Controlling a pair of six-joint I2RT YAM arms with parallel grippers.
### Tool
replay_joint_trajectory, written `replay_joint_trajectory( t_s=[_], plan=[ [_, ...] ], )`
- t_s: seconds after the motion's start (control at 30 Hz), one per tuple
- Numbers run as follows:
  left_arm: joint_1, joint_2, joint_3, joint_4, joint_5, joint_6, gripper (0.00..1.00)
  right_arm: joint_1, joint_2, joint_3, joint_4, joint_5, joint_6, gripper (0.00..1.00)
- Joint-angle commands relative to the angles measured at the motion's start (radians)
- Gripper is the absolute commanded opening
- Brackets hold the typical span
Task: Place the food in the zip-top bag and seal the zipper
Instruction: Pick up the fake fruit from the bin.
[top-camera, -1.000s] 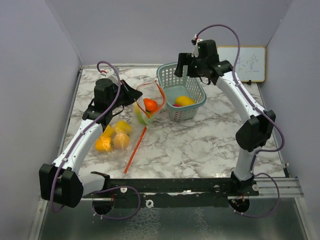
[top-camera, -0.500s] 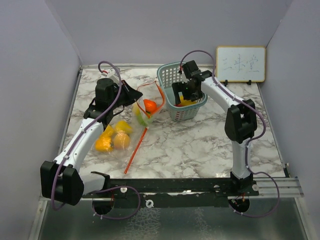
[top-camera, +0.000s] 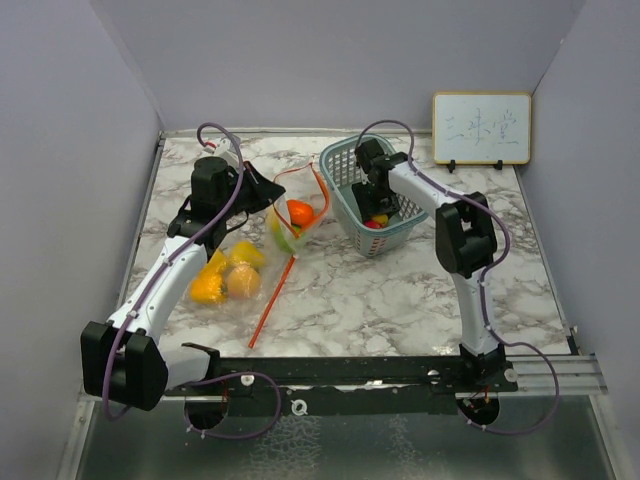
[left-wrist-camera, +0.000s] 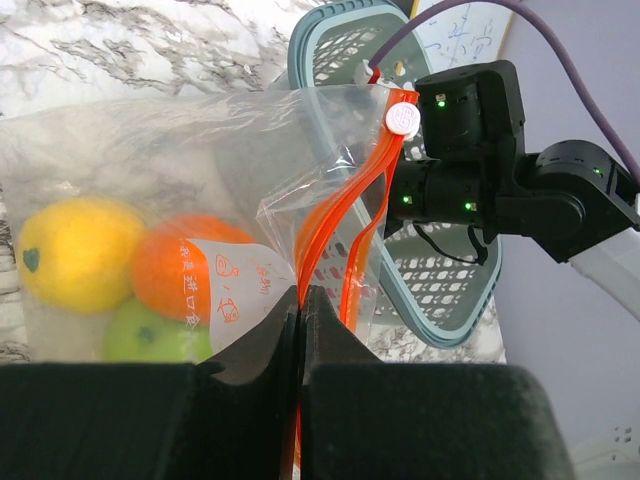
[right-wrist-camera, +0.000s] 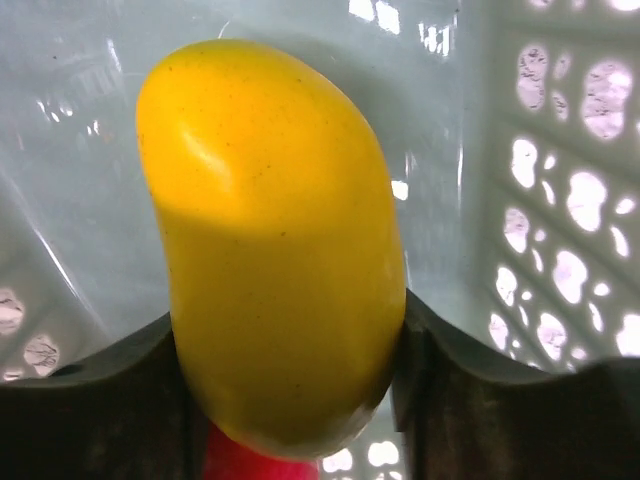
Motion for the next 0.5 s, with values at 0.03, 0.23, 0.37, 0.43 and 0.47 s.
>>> replay_joint_trajectory(
  t_s=[0.03, 0.23, 0.37, 0.43, 0.47],
  plan=[
    [0.006, 0.004, 0.029, 0.008, 0.009, 0.022, 0.0, 0.009, -0.034, 0.051, -0.016, 0.073, 0.009, 0.28],
    [0.006, 0.004, 0.026, 0.016, 0.009, 0.021, 0.0, 0.009, -0.145, 0.175, 0.042, -0.056, -0.003, 0.22],
    [0.006, -0.002, 0.02, 0.016, 0.008, 0.021, 0.0, 0.009, -0.28, 0.159, 0.159, -0.222, 0.007, 0.22],
    [0.008, -0.006, 0.017, 0.015, 0.005, 0.022, 0.0, 0.008, -0.339, 0.146, 0.217, -0.353, 0.006, 0.22],
    [0.008, -0.008, 0.016, 0.012, 0.003, 0.021, 0.0, 0.008, -0.367, 0.135, 0.252, -0.439, 0.007, 0.23]
  ],
)
